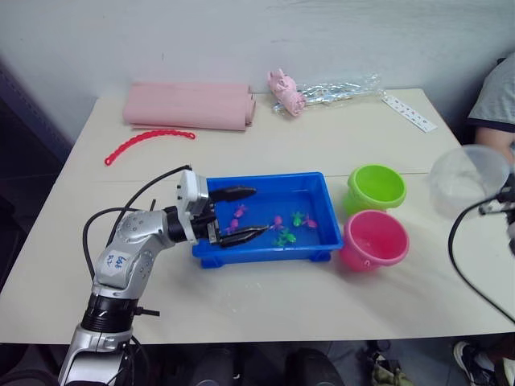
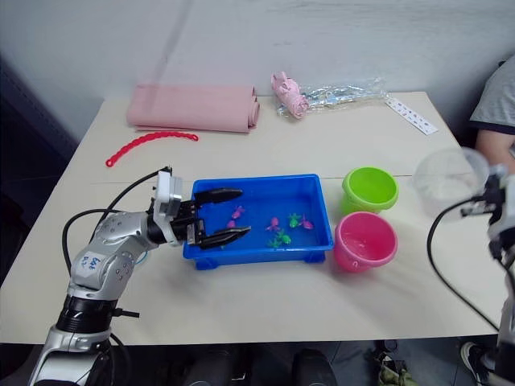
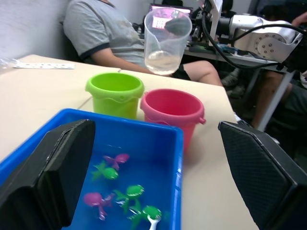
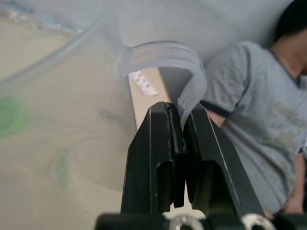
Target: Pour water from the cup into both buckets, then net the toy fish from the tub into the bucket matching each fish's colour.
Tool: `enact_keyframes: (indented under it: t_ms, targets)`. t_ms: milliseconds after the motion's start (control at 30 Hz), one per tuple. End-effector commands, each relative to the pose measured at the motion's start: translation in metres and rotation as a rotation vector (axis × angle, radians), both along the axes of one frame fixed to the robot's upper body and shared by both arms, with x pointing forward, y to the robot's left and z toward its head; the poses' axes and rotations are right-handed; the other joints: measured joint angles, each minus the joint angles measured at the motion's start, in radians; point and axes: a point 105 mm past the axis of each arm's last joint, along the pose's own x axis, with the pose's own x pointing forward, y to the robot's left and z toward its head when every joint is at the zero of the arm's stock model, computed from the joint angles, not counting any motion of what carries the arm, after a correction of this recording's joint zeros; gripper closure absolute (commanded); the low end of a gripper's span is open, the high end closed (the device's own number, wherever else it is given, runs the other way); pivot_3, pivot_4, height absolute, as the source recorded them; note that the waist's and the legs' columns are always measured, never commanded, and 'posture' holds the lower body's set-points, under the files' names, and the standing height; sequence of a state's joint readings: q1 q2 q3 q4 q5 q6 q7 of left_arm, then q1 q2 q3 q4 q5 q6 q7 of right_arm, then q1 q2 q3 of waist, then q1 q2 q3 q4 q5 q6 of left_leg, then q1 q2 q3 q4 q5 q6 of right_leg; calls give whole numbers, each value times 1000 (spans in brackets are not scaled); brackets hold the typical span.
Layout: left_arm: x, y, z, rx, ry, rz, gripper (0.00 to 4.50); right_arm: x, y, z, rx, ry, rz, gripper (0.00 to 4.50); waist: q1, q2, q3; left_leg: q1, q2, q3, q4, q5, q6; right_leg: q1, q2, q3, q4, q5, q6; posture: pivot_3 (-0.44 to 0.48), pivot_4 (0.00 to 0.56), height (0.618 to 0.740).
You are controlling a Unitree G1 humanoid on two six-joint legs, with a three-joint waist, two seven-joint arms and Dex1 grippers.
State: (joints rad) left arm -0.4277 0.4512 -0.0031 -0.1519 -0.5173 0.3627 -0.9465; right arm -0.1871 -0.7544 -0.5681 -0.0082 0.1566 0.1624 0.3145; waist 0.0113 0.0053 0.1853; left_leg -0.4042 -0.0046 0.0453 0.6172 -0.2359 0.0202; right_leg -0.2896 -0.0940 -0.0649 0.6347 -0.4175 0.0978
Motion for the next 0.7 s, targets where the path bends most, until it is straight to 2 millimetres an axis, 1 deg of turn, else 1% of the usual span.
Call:
enact_keyframes:
  t_ms: [33, 167, 333, 467, 700]
  targets:
    - [-1, 0, 9, -19, -29, 3, 0, 8, -4, 5, -22, 7, -23, 4448, 0, 0, 0, 0, 0, 0, 0, 0, 0, 0, 0, 0, 0, 0, 0, 0, 150, 740]
    - [-1, -1, 10, -19, -29, 9, 0, 26, 1, 7, -89, 35, -10, 4448, -2, 0, 0, -1, 0, 0, -1, 0, 0, 0, 0, 0, 2, 0, 0, 0, 150, 740]
    - [-1, 0, 10, -17, -33, 20, 0, 40, 9, 7, -195, 63, -4, 4448, -7, -1, 0, -1, 0, 0, -1, 0, 0, -1, 0, -1, 2, 0, 0, 0, 150, 740]
    - [-2, -1, 9, -12, -33, 24, 0, 46, 15, 9, -270, 60, -7, 4448, -11, -1, 1, -2, 0, 0, -1, 0, 0, 0, 0, -1, 2, 0, 0, 0, 150, 740]
    - [-5, -2, 6, -13, -23, 30, 0, 49, 25, 20, -457, 9, -32, 4448, -12, -1, 1, -2, 0, 0, -1, 0, 0, -1, 0, -1, 2, 0, 0, 0, 150, 740]
